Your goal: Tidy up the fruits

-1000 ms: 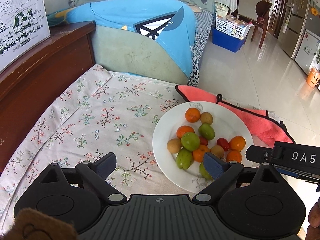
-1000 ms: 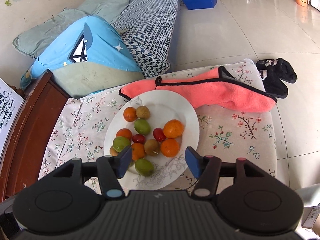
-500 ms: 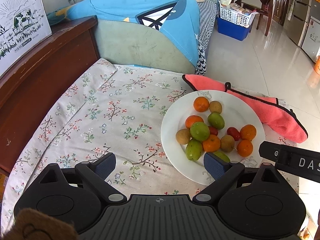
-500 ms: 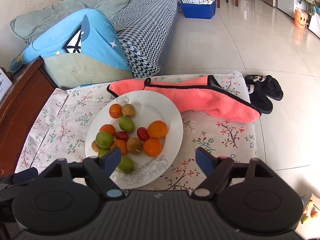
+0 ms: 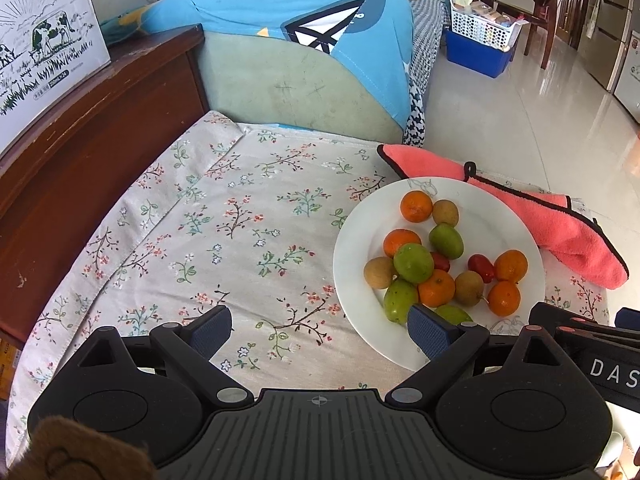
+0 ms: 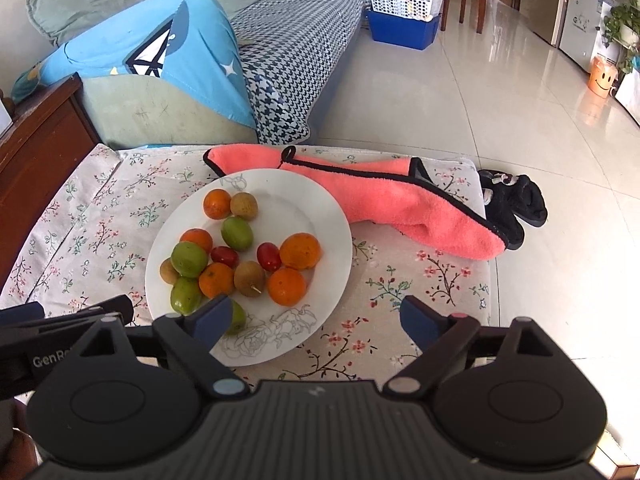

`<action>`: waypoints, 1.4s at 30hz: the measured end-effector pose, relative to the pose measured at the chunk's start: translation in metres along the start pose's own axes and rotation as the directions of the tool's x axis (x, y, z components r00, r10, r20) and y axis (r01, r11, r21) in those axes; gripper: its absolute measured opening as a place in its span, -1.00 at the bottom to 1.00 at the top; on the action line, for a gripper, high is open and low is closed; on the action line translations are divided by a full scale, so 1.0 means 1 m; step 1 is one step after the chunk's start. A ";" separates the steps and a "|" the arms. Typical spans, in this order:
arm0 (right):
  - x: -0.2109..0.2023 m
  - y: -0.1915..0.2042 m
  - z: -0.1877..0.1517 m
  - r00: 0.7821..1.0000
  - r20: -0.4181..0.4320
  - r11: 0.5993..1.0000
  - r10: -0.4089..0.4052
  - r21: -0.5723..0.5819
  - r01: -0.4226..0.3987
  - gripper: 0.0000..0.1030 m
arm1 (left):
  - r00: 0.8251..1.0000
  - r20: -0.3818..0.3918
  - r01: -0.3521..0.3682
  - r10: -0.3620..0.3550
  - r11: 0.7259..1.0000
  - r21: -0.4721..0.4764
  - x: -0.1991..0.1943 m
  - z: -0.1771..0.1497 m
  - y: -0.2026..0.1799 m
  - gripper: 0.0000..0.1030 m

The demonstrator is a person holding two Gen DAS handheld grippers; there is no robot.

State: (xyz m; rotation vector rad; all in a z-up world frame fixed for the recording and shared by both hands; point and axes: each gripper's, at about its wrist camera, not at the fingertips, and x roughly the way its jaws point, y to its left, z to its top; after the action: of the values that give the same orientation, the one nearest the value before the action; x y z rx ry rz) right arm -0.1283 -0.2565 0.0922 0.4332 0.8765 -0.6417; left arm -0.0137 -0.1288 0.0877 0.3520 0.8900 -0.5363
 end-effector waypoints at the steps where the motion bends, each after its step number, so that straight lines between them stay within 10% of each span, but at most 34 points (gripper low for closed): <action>1: 0.000 0.000 0.000 1.000 0.002 1.000 -0.004 -0.002 0.004 0.78 | 1.000 -0.001 -0.001 0.001 1.000 0.002 0.000 0.000 0.000 0.86; 42: 0.004 0.010 -0.001 0.996 0.022 0.994 -0.089 -0.066 0.090 0.80 | 0.999 -0.010 -0.048 0.048 0.999 0.024 0.006 0.001 -0.003 0.86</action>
State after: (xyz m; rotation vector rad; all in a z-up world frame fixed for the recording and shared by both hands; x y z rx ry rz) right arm -0.1204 -0.2501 0.0897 0.3279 0.9006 -0.6957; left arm -0.0111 -0.1336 0.0831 0.3968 0.8838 -0.5015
